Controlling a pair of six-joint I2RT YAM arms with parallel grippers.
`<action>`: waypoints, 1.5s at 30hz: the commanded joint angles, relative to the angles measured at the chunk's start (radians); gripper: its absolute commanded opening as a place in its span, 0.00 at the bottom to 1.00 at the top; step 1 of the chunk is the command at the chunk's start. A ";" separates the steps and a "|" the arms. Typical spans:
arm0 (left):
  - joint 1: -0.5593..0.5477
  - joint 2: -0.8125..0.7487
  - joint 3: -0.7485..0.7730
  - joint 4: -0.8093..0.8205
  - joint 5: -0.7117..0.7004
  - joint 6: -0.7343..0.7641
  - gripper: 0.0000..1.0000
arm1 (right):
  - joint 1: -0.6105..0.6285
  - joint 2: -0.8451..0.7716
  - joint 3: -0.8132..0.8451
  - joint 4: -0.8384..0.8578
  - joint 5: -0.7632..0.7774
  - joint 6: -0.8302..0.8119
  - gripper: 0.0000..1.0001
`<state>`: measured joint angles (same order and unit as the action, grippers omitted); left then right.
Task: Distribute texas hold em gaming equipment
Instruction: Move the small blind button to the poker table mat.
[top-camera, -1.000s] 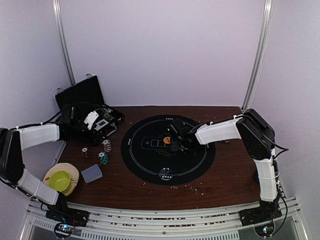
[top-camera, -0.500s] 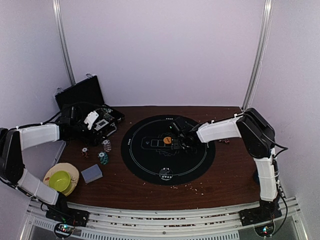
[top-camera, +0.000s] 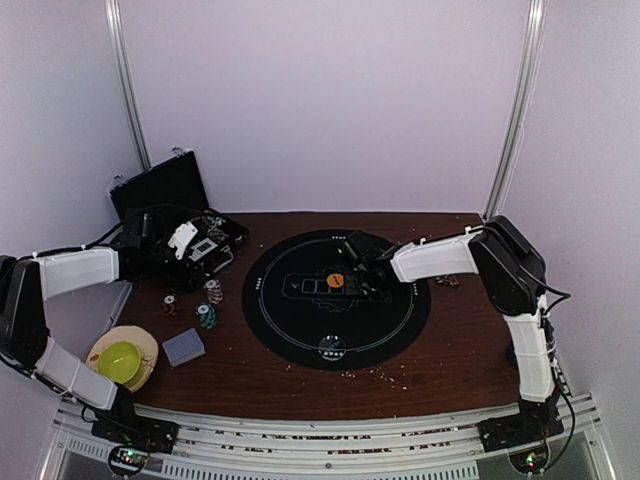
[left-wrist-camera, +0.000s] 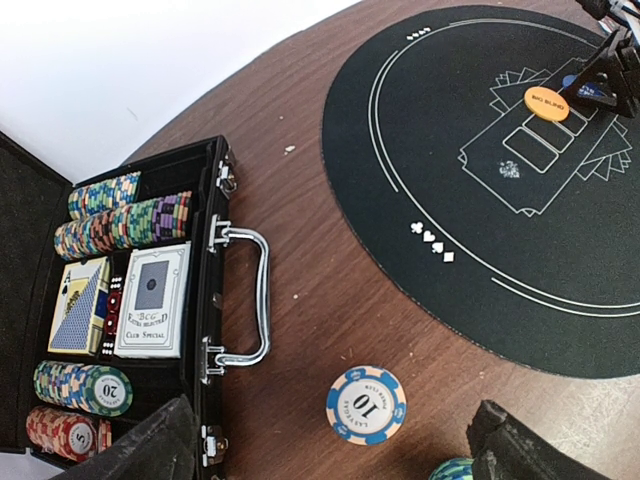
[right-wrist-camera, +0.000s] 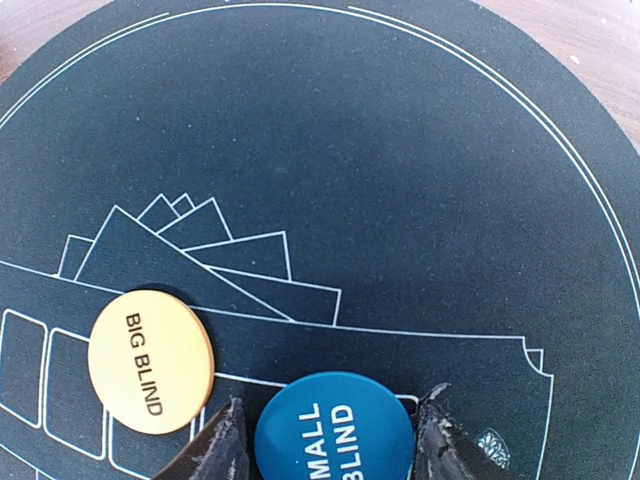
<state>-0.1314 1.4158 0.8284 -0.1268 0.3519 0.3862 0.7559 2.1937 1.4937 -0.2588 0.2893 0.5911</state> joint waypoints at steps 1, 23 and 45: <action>-0.003 0.012 -0.003 0.046 -0.002 -0.006 0.98 | 0.018 0.015 -0.007 -0.054 0.004 0.002 0.56; -0.003 0.020 -0.001 0.046 -0.005 -0.006 0.98 | 0.032 -0.101 -0.033 -0.043 0.065 -0.023 0.64; -0.003 0.021 0.001 0.038 0.017 -0.004 0.98 | -0.015 0.097 0.312 -0.460 -0.143 -0.227 0.72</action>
<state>-0.1314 1.4258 0.8284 -0.1219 0.3534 0.3862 0.7567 2.2620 1.7500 -0.6048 0.1604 0.4088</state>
